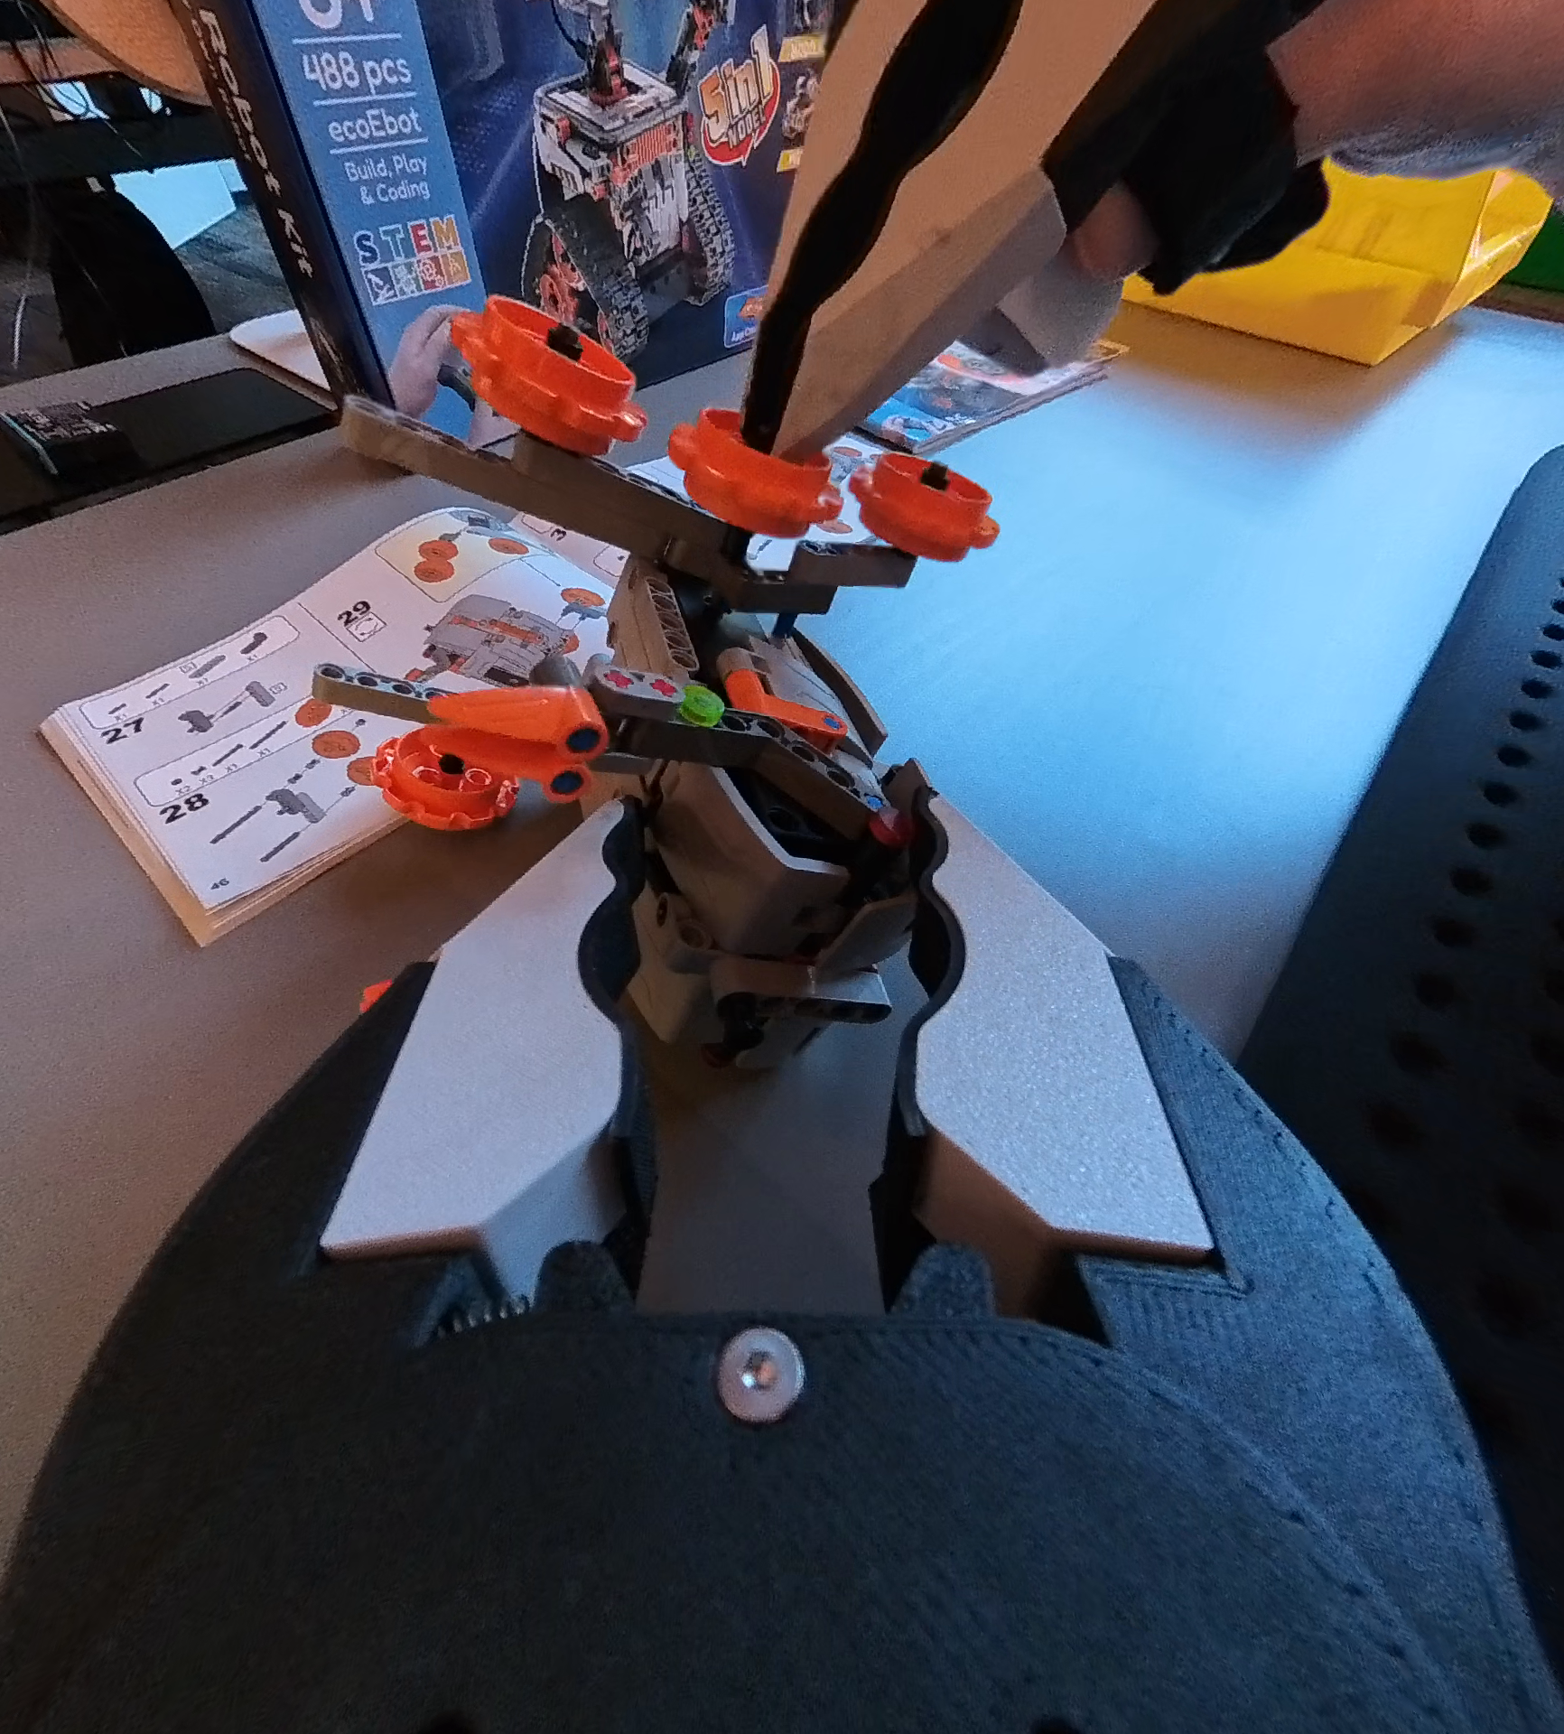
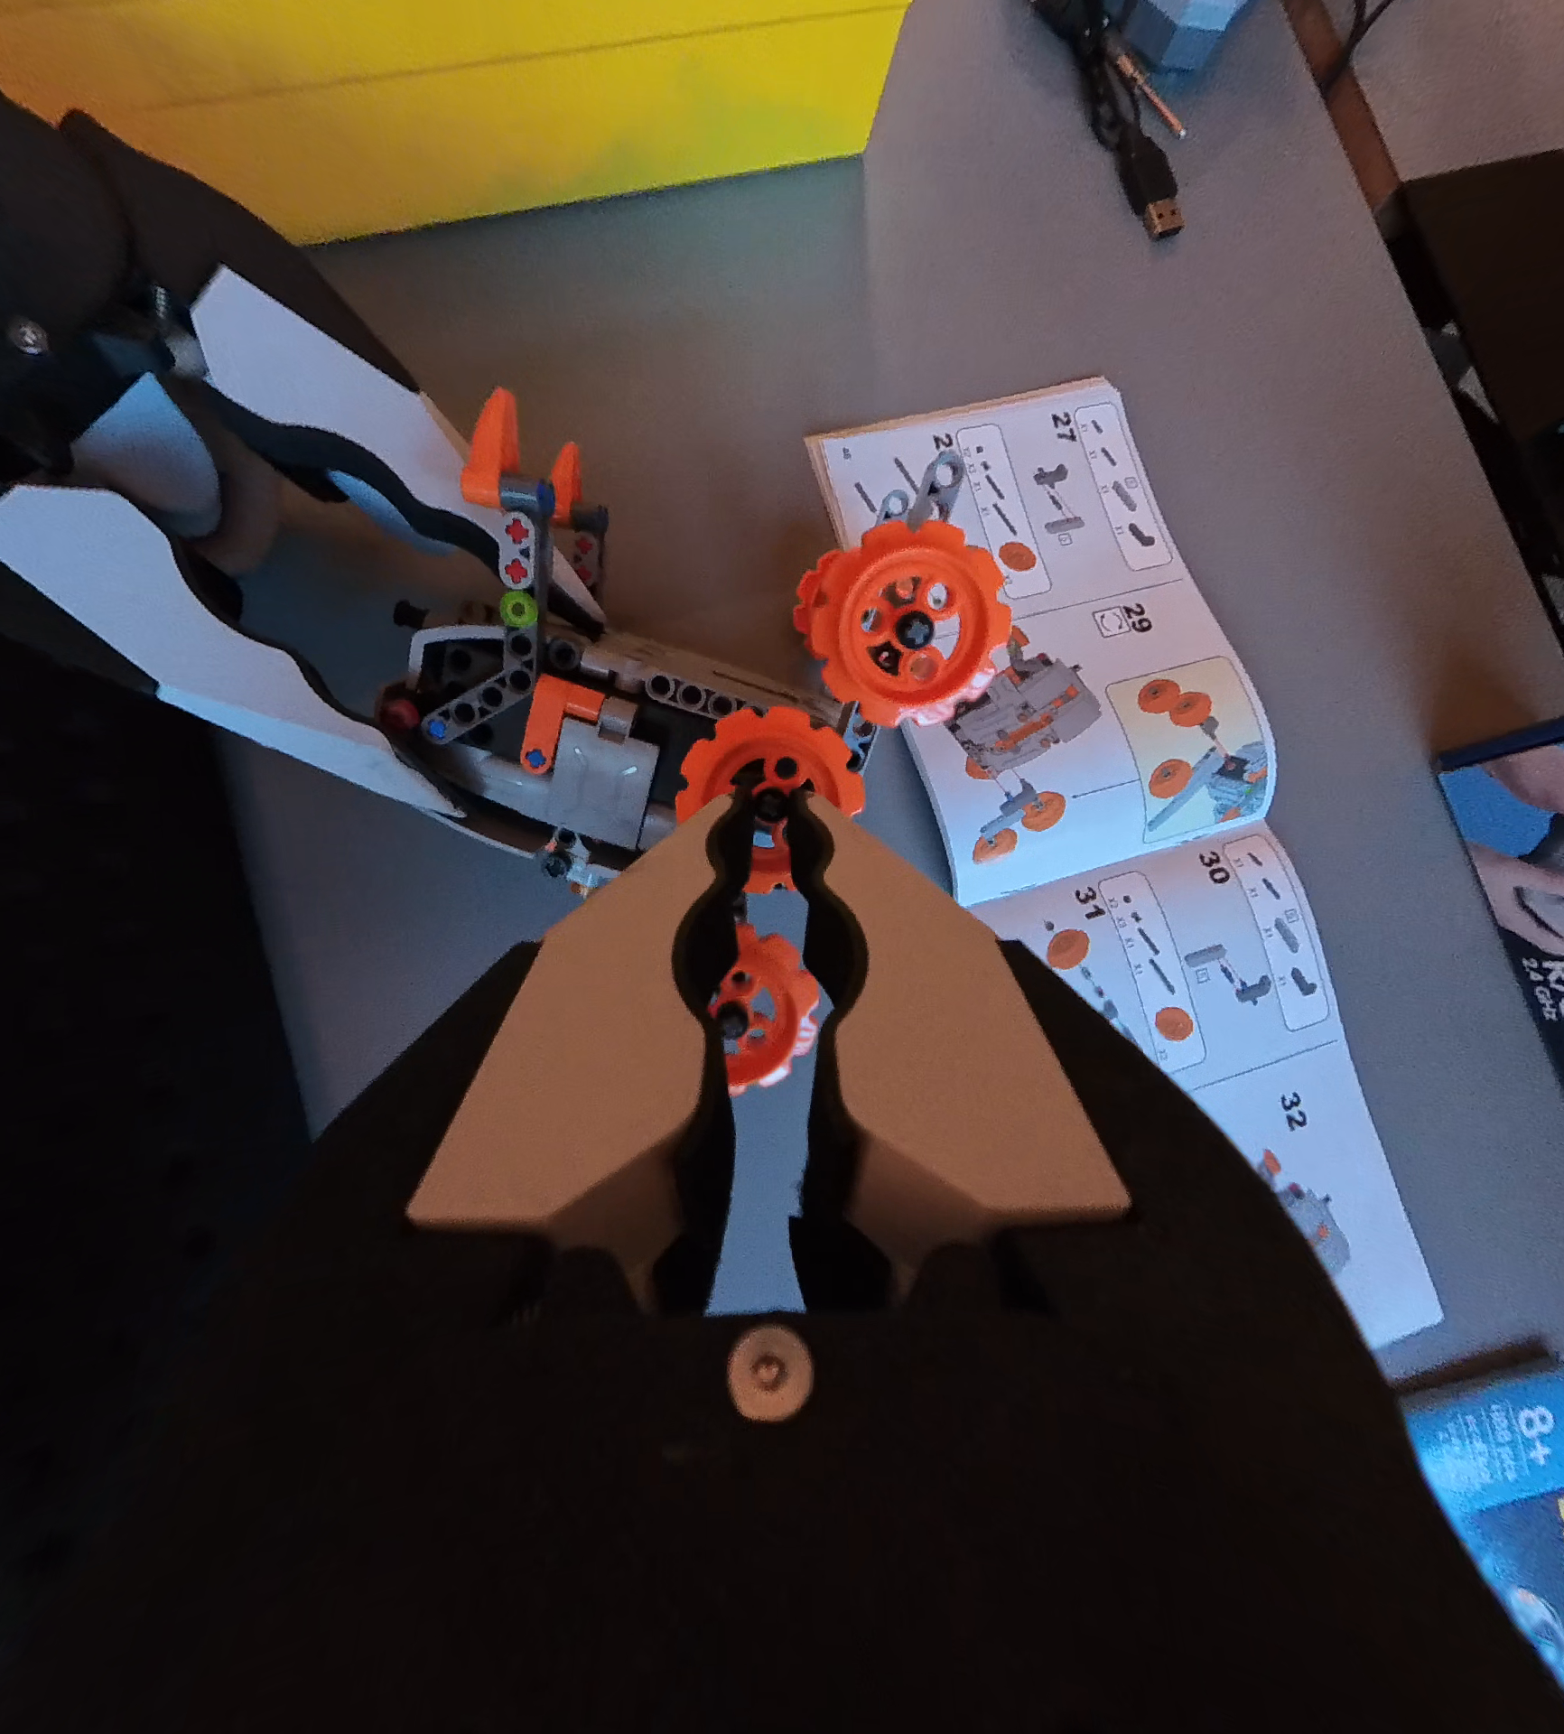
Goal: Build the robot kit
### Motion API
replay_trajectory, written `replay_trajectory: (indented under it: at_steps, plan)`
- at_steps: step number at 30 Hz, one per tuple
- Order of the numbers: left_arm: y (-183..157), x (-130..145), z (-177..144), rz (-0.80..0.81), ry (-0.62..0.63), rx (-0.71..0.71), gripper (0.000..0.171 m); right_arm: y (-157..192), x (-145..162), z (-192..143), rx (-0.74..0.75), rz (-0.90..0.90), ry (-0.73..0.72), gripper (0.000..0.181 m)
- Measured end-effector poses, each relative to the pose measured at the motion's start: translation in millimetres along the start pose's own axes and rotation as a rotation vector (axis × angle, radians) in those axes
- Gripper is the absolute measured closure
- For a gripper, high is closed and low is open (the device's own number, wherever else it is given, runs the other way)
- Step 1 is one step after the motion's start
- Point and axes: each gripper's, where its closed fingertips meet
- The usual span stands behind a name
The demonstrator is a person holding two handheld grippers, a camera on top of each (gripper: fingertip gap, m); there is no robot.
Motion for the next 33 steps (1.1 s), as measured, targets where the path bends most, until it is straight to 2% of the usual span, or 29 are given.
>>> replay_trajectory:
  at_steps: [4, 19, 33]
  plan:
    - [-0.2, -0.1, 0.1, 0.001, 0.0, 0.0, 0.116, 0.8, -0.3, 0.2, 0.01, 0.021, -0.016, 0.174]
    - [-0.4, -0.6, 1.5, 0.023, 0.0, -0.001, 0.116, 0.0, 2.3, 0.3, -0.012, 0.006, 0.064, 0.174]
    - [3.5, -0.1, -0.1, -0.007, -0.004, -0.008, 0.116, 1.7, -5.0, 5.6, -0.05, 0.005, 0.027, 0.172]
Point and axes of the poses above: each gripper's, where its closed fingertips meet, z out along the fingers, x out of its underside, y = z × x across the jaws, and after that the axes turned 14 degrees about -y, right-handed
